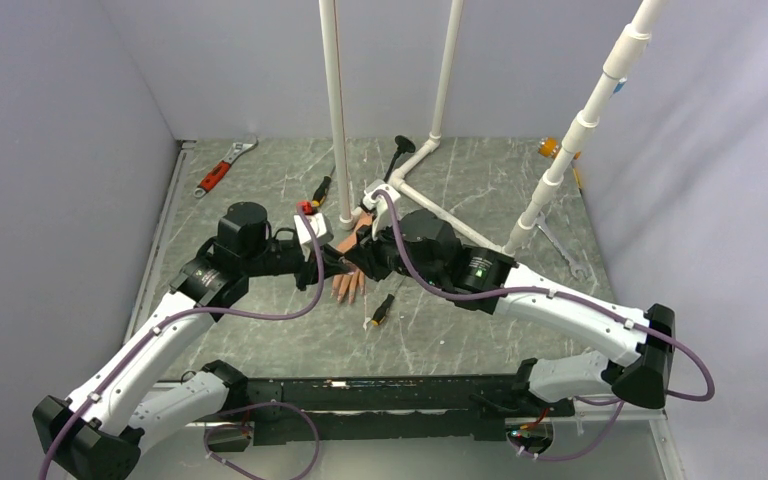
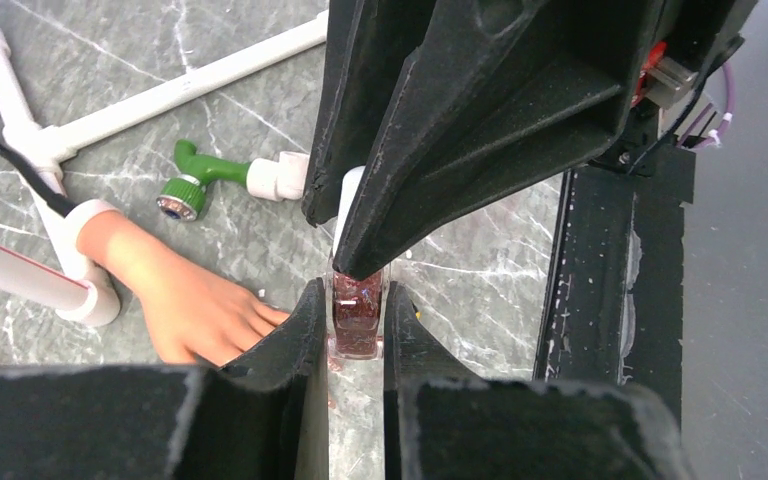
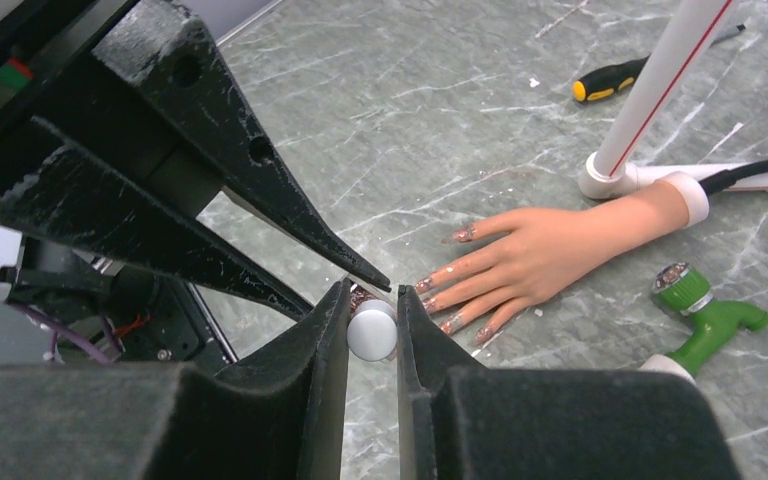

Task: Paint the nails
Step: Unscrew the nail polish bottle.

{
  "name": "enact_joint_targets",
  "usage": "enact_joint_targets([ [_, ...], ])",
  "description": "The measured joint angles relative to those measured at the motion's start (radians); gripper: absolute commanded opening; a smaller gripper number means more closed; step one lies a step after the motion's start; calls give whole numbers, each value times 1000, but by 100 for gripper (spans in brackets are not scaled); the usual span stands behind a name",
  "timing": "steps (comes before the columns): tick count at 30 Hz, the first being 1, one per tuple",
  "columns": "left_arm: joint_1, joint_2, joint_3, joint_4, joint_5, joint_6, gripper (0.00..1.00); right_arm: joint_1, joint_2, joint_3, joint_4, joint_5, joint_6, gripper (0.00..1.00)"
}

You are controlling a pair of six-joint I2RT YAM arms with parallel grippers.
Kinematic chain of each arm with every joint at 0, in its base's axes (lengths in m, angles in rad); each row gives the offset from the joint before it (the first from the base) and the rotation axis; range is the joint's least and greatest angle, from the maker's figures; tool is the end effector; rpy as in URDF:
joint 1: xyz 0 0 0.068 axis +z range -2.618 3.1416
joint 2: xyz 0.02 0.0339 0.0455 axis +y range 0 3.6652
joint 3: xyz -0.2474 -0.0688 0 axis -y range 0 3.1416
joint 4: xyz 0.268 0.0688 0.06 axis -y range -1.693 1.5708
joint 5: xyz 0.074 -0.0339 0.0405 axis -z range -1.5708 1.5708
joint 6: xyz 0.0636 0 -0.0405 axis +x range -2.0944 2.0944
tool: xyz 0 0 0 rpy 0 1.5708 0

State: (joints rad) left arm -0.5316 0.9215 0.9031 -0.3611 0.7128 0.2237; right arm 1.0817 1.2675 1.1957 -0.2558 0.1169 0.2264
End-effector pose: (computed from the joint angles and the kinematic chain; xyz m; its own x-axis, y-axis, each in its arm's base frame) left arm 0.1969 -0.1641 0.3204 -0.1101 0.2595 -0.9594 0.9553 0.2940 -0.0302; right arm 0.1699 0.3034 0.3461 -0.3325 -0.1502 -0.9311 -0.7699 0.6135 0.1760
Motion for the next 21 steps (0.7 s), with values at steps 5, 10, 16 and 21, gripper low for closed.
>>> enact_joint_targets([
  [5, 0, 0, 0, 3, 34, 1, 0, 0, -25, -21, 11, -37, -47, 0],
  [10, 0, 3, 0, 5, 50, 1, 0, 0, -32, -23, 11, -50, -74, 0],
  [16, 0, 5, 0, 8, 50, 1, 0, 0, -32, -23, 9, -48, -78, 0],
  [21, 0, 6, 0, 11, 50, 1, 0, 0, -32, -18, 1, -43, -78, 0],
])
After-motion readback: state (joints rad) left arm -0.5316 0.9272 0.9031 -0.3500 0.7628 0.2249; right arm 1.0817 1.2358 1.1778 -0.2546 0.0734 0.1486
